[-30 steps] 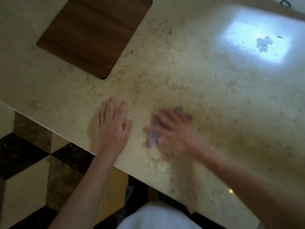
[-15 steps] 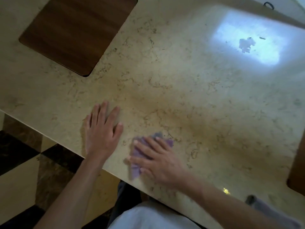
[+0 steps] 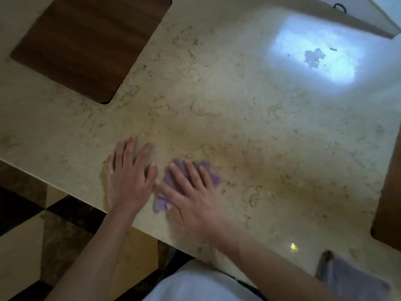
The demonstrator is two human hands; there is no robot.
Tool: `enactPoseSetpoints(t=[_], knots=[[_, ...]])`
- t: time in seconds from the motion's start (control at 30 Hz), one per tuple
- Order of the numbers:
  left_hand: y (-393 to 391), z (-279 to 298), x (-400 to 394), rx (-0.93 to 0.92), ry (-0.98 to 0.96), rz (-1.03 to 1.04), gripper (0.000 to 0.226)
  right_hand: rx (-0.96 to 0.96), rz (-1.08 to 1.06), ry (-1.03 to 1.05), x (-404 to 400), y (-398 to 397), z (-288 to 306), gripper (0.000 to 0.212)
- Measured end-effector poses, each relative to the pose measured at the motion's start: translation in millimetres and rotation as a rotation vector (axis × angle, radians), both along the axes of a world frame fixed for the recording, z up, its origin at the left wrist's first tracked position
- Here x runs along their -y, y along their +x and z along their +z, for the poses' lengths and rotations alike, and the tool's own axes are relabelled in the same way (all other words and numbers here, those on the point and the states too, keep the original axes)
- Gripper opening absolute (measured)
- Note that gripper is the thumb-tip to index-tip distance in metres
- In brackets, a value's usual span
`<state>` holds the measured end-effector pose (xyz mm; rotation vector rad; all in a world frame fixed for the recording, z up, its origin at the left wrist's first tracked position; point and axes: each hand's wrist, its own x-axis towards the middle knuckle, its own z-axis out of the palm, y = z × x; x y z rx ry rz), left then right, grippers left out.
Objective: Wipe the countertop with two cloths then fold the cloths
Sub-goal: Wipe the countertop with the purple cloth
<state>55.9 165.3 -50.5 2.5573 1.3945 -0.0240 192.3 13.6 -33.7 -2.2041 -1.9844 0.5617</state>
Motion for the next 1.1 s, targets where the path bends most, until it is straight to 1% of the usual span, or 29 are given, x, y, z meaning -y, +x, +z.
enactPoseSetpoints(t=[0.07, 0.13, 0.17, 0.2, 0.3, 0.33, 0.4, 0.47, 0.5, 0.57, 0.67, 0.73, 0.8, 0.83, 0.87, 0.93, 1.0, 1.03, 1.1], knots=[[-1, 0, 0, 0.002, 0.011, -0.012, 0.055, -0.037, 0.167, -0.060, 50, -28, 6, 0.048], [-2, 1, 1, 0.014, 0.004, -0.009, 0.055, -0.004, 0.234, -0.065, 69, 0, 3, 0.049], [-1, 1, 1, 0.013, 0.004, -0.012, 0.055, 0.030, 0.196, -0.044, 70, 29, 2, 0.050], [0, 1, 1, 0.010, 0.005, -0.014, 0.055, 0.071, 0.115, -0.025, 66, 66, 0, 0.050], [1, 1, 1, 0.015, 0.008, -0.005, 0.054, 0.227, -0.219, -0.114, 39, 189, -6, 0.056], [1, 0, 2, 0.016, 0.011, -0.006, 0.053, 0.278, -0.304, -0.121, 26, 217, -6, 0.055], [1, 1, 3, 0.018, 0.026, -0.005, 0.052, 0.314, -0.422, -0.113, -6, 234, -6, 0.054], [2, 1, 4, 0.019, 0.025, -0.002, 0.051, 0.298, -0.455, -0.081, -33, 198, -3, 0.056], [2, 0, 4, 0.021, 0.023, 0.000, 0.051, 0.267, -0.410, -0.062, -36, 168, -3, 0.058], [2, 0, 3, 0.026, 0.021, -0.001, 0.051, 0.171, -0.204, -0.039, -15, 95, -2, 0.061], [4, 0, 10, 0.015, 0.053, 0.032, 0.049, 0.013, 0.082, -0.075, 67, 1, 8, 0.054], [15, 4, 29, 0.034, 0.074, 0.115, 0.047, -0.007, 0.199, -0.087, 118, -10, 8, 0.050], [33, 10, 61, 0.054, 0.042, 0.115, 0.048, 0.037, 0.243, -0.051, 138, 28, -1, 0.052], [43, 12, 79, 0.052, 0.015, 0.067, 0.049, 0.080, 0.206, -0.037, 136, 57, -5, 0.053], [51, 14, 98, 0.042, -0.016, 0.013, 0.051, 0.152, 0.122, -0.009, 129, 93, -10, 0.053], [62, 11, 129, 0.010, -0.052, -0.072, 0.053, 0.279, -0.098, -0.007, 106, 179, -14, 0.053], [68, 6, 145, -0.024, -0.040, -0.101, 0.054, 0.271, -0.307, -0.079, 77, 248, -9, 0.052], [69, 4, 148, -0.037, -0.025, -0.097, 0.055, 0.243, -0.393, -0.072, 63, 263, -8, 0.052], [71, 2, 148, -0.056, -0.013, -0.089, 0.055, 0.240, -0.495, -0.040, 38, 248, -9, 0.054]])
